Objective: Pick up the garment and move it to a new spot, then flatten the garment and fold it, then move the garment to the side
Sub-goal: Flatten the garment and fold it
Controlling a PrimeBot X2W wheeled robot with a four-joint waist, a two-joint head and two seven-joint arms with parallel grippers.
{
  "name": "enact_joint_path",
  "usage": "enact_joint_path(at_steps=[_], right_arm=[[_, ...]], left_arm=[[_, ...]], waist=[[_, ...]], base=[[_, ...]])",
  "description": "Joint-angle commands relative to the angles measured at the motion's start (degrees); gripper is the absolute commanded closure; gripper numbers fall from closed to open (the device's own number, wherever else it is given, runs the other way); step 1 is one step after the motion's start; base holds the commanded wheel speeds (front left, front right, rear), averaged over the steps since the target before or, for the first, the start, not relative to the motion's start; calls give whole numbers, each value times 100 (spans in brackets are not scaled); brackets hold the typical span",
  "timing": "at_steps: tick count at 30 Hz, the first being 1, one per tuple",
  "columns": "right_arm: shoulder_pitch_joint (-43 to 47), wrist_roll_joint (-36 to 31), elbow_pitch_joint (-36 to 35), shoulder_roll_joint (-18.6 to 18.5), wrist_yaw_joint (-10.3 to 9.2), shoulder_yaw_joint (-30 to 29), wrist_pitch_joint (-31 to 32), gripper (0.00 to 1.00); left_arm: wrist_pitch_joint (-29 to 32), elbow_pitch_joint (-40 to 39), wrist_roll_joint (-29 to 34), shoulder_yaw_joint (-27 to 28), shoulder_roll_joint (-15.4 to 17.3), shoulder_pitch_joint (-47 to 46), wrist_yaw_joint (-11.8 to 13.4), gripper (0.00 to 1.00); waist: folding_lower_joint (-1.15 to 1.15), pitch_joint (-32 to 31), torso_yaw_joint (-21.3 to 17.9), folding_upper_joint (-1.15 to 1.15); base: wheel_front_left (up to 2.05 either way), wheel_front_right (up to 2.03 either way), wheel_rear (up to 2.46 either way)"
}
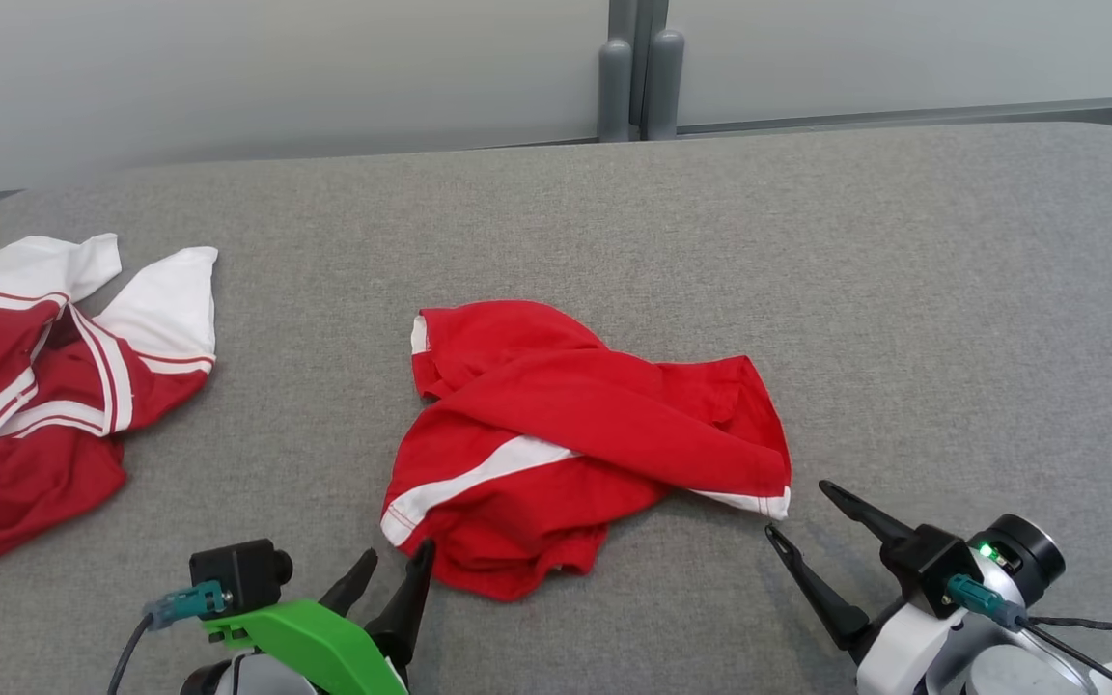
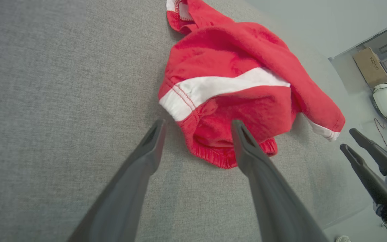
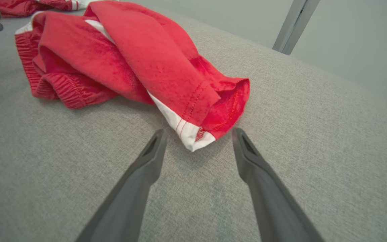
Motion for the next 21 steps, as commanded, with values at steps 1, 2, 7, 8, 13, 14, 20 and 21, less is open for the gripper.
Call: enact_joint_path(at_steps=[1, 2, 7, 8, 13, 14, 20, 21], right_arm=[[-158, 48, 160, -18, 0, 132, -17, 0], [-158, 48, 160, -18, 0, 132, -17, 0], [-445, 107, 448, 47, 0, 409, -17, 0], [-495, 126, 497, 57, 0, 470, -18, 0], [-794, 243, 836, 151, 0, 777, -18, 0], [-856, 267, 910, 178, 0, 840, -18, 0], [-1125, 454, 1292, 265, 0, 988, -7, 100], [-1144, 469, 1333, 280, 0, 1004, -8, 100]], left_arm=[[19, 146, -97, 42, -66, -156, -58, 0], [19, 146, -97, 42, -66, -156, -58, 0], [6, 464, -376, 197, -269, -303, -149, 0], [20, 503, -486, 237, -314, -322, -169, 0], [175, 643, -834, 390, -393, -408, -250, 0], [199, 677, -860, 404, -391, -421, -245, 0], [246, 861, -1080, 499, -539, -525, -316, 0], [258, 886, -1133, 517, -567, -544, -340, 0]], waist=[[0, 60, 61, 43], [0, 60, 61, 43], [0, 145, 90, 43], [0, 163, 90, 43], [0, 249, 74, 43], [0, 271, 73, 43], [0, 327, 84, 43], [0, 329, 84, 43]], base=[[0, 0, 0], [0, 0, 0], [0, 0, 0], [0, 0, 0], [0, 0, 0], [0, 0, 0], [0, 0, 0], [0, 0, 0]])
